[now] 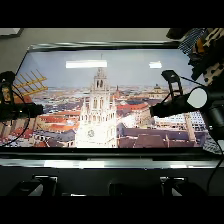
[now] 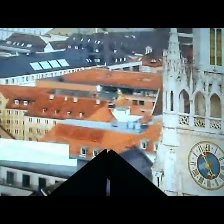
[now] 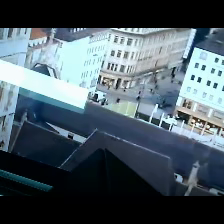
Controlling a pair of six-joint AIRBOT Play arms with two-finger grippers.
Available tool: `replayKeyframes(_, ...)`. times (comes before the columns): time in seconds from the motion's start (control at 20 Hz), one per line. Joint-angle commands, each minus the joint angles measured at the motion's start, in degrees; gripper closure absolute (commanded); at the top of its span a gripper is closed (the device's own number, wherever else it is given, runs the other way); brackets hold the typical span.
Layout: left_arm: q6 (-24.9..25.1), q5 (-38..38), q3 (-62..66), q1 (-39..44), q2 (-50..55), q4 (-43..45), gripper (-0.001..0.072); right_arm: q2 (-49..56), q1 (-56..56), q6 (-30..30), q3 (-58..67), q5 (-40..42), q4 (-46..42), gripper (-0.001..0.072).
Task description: Fold the clothes and pants, and hang the long-sleeved shirts on hangers.
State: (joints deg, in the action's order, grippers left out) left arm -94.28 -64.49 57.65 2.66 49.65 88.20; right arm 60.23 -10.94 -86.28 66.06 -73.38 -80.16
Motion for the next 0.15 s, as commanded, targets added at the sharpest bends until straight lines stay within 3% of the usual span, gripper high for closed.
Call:
replayKeyframes(0.0, -0.02, 0.04, -0.02, -0.07, 0.04, 0.07, 0.0684, -0.04, -0.07, -0.09, -0.02, 0.0, 0.02, 0.0684)
replayKeyframes(0.1, -0.02, 0.04, -0.02, -0.07, 0.04, 0.07, 0.0685, -0.04, -0.07, -0.09, -0.02, -0.02, 0.02, 0.0684)
